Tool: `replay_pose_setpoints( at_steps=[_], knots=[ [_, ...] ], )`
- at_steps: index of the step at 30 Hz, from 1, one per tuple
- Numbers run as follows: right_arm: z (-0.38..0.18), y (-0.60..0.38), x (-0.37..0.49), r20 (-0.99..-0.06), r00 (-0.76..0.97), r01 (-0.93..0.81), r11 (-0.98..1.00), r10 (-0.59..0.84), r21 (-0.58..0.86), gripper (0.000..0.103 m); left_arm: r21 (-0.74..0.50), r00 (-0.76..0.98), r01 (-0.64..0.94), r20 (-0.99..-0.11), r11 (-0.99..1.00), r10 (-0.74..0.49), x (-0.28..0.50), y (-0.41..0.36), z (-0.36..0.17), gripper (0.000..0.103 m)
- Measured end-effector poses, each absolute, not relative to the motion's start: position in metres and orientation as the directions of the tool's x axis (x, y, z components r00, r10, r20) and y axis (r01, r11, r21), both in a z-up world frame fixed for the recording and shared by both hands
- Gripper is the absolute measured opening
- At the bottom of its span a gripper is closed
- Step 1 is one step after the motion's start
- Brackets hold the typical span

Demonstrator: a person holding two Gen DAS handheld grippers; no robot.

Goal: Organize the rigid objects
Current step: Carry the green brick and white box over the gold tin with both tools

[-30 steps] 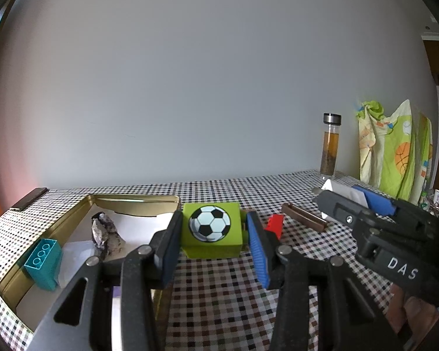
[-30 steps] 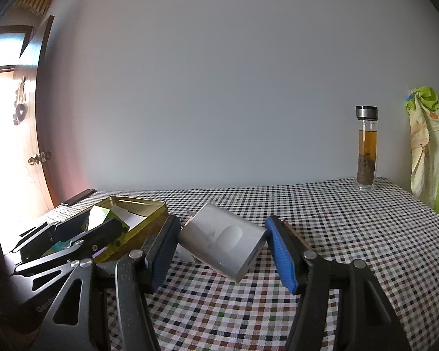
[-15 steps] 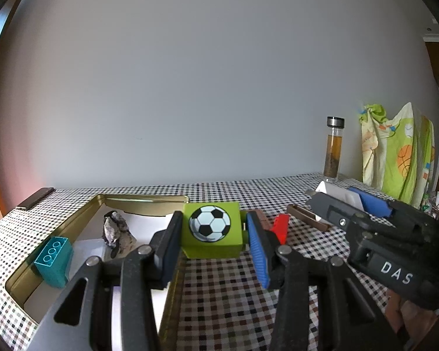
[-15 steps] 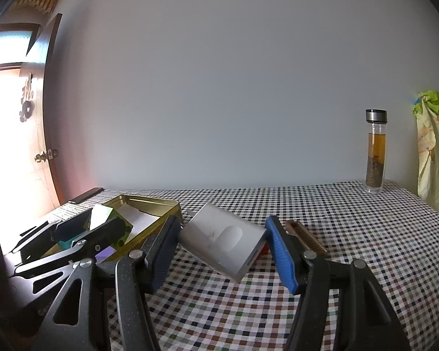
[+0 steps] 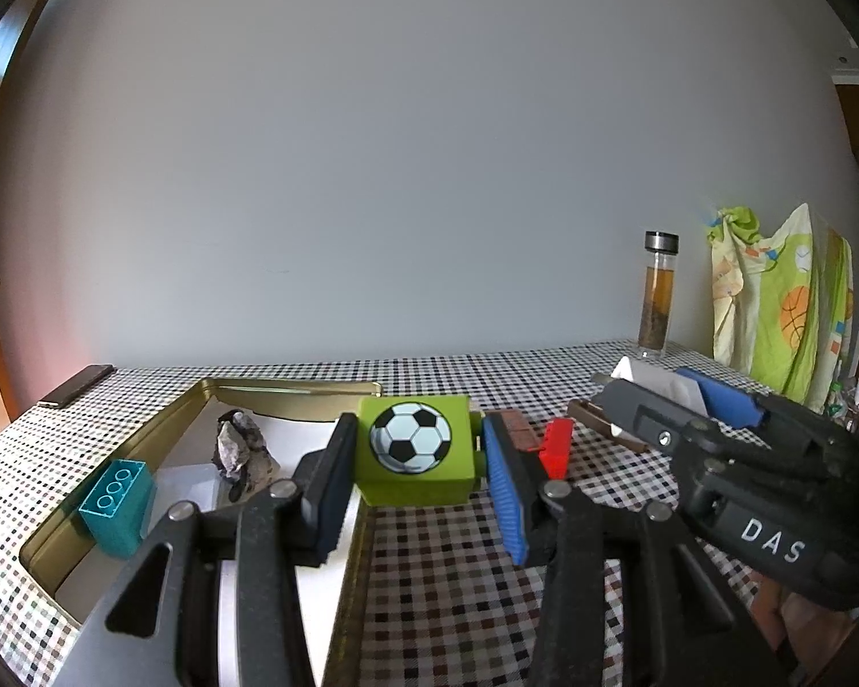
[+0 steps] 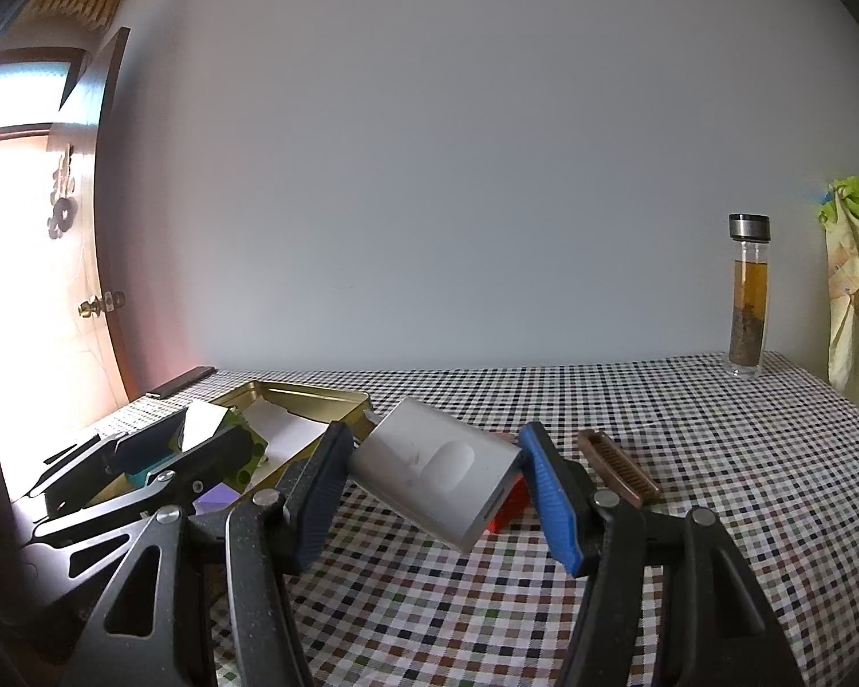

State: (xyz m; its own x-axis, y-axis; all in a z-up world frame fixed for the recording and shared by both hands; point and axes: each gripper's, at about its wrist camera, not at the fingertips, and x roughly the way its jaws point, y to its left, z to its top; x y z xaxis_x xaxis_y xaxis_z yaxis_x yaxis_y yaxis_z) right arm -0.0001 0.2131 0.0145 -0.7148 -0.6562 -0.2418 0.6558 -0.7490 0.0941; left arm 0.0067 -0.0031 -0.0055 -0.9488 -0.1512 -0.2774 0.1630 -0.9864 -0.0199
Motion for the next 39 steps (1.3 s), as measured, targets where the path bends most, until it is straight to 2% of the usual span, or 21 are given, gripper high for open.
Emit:
replay_pose_setpoints(
  at_steps=[39],
  knots=[
    [0.016, 0.18, 0.025, -0.23, -0.696, 0.694, -0.719, -0.68, 0.027, 0.063, -0.065, -0.95, 0.196, -0.258, -0.979, -0.173, 0.028, -0.04, -0.006, 0.043]
  ],
)
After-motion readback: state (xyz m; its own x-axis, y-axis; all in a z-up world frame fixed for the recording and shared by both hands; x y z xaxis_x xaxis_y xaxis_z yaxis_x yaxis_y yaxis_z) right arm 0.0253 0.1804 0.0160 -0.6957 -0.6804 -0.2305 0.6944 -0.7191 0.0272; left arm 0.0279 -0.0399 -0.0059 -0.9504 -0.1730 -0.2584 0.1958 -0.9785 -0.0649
